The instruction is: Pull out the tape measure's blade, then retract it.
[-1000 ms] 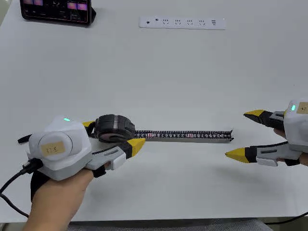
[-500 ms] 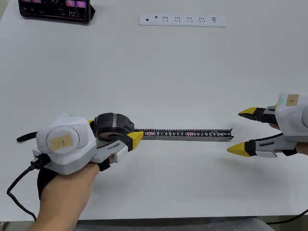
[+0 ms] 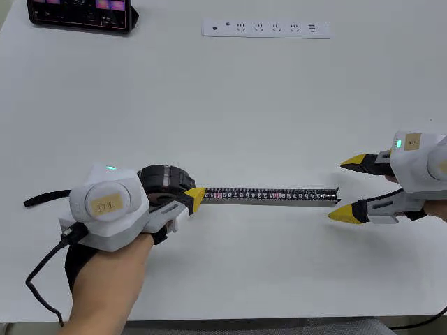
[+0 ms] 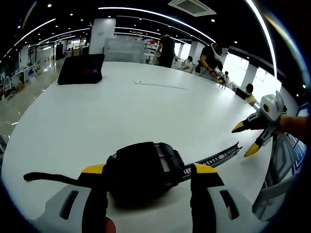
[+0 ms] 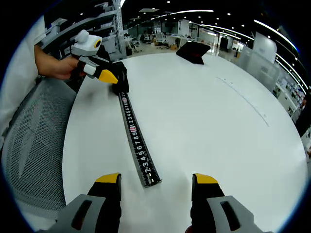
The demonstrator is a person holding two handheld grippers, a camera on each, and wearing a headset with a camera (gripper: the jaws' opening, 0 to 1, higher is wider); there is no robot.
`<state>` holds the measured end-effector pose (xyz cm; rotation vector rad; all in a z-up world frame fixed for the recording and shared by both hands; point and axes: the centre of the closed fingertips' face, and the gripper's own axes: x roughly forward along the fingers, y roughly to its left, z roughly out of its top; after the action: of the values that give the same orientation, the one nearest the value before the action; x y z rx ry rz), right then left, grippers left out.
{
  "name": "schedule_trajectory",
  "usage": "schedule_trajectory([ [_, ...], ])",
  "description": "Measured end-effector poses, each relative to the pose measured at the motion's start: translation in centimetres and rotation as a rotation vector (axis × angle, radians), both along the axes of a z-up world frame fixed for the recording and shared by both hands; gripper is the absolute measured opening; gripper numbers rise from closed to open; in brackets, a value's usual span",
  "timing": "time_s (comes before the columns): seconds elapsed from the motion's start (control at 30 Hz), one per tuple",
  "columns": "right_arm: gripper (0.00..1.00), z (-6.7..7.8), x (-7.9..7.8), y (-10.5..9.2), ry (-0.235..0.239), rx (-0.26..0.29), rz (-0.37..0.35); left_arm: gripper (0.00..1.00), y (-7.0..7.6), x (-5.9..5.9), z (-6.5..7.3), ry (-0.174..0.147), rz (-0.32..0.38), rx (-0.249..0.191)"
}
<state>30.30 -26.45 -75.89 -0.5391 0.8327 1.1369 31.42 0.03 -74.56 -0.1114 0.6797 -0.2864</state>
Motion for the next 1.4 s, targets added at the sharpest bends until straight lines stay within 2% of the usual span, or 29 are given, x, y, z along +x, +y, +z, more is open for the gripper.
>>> schedule_trajectory([
  [0.3, 0.52, -0.3, 0.1, 0.2, 0.005, -0.007, 0.029, 0.61, 0.4, 0.2, -0.4, 0.014, 0.034, 0.018],
  [0.9, 0.32, -1.1, -1.0, 0.4, 0.036, -0.045, 0.143, 0.61, 0.4, 0.2, -0.6, 0.027, 0.046, -0.006],
  [1.1, 0.23, -1.3, -0.9, 0.3, 0.016, -0.064, 0.188, 0.61, 0.4, 0.2, -0.5, 0.028, 0.045, -0.008],
  [1.4, 0.16, -1.7, -1.0, 0.4, 0.01, -0.09, 0.234, 0.61, 0.4, 0.2, -0.5, 0.033, 0.047, -0.013],
])
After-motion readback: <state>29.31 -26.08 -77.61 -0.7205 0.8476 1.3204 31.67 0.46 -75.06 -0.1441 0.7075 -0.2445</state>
